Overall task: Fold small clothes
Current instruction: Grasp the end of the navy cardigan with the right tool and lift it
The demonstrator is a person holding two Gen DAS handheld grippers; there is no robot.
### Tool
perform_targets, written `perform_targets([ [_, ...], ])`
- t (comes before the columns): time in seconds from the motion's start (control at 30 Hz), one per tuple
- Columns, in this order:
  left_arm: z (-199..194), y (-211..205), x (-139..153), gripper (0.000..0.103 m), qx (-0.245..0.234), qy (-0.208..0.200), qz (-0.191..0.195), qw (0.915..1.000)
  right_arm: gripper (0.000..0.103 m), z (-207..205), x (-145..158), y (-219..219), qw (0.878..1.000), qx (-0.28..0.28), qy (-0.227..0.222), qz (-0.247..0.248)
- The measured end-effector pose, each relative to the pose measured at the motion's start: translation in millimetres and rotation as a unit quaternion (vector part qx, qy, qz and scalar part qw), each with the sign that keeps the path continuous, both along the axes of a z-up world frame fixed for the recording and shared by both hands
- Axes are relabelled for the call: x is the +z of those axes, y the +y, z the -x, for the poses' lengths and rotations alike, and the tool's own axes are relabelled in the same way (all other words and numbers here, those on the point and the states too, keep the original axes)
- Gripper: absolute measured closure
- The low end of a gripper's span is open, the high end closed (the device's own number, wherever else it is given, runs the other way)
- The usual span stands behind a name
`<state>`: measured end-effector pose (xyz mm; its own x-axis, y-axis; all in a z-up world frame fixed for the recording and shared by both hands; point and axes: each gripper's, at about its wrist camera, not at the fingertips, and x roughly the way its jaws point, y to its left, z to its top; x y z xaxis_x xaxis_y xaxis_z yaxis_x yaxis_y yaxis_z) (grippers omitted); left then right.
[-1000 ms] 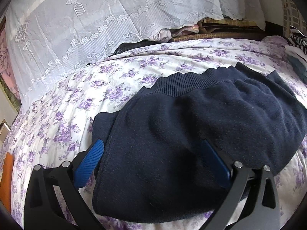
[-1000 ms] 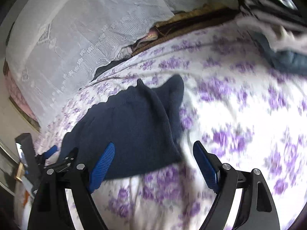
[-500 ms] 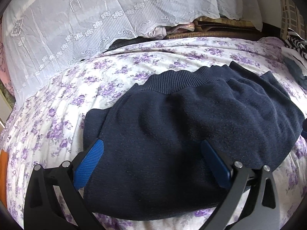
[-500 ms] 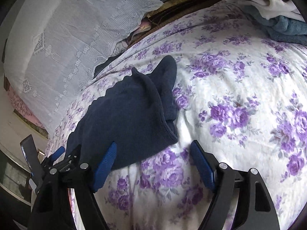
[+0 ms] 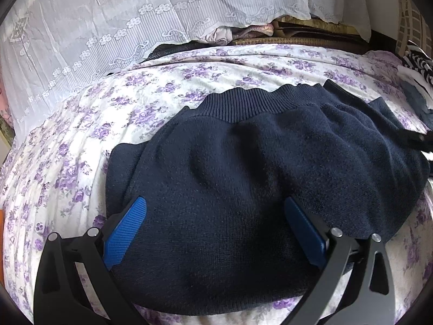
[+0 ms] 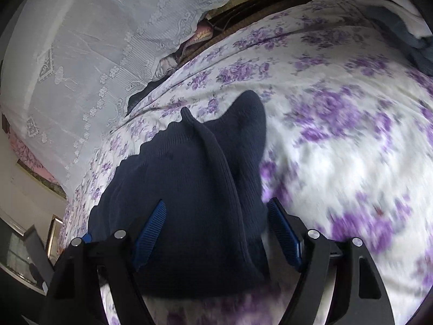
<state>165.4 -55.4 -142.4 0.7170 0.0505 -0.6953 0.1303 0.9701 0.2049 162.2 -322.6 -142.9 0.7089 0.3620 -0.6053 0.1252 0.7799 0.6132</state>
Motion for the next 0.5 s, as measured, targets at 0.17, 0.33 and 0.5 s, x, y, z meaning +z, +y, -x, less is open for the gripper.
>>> perform_targets([
  [0.17, -1, 1, 0, 0.004, 0.000, 0.002, 0.005, 1.0000, 0.026, -16, 0, 6, 1.000, 0.017, -0.012, 0.010],
  [0.33, 0, -2, 8, 0.004, 0.003, -0.013, -0.004, 0.9999, 0.052, -8, -6, -8, 0.999, 0.016, -0.020, -0.031],
  [0.5, 0, -20, 26, 0.004, -0.010, -0.033, 0.001, 0.9994, 0.061, -3, -6, -16, 0.995, 0.029, -0.039, -0.089],
])
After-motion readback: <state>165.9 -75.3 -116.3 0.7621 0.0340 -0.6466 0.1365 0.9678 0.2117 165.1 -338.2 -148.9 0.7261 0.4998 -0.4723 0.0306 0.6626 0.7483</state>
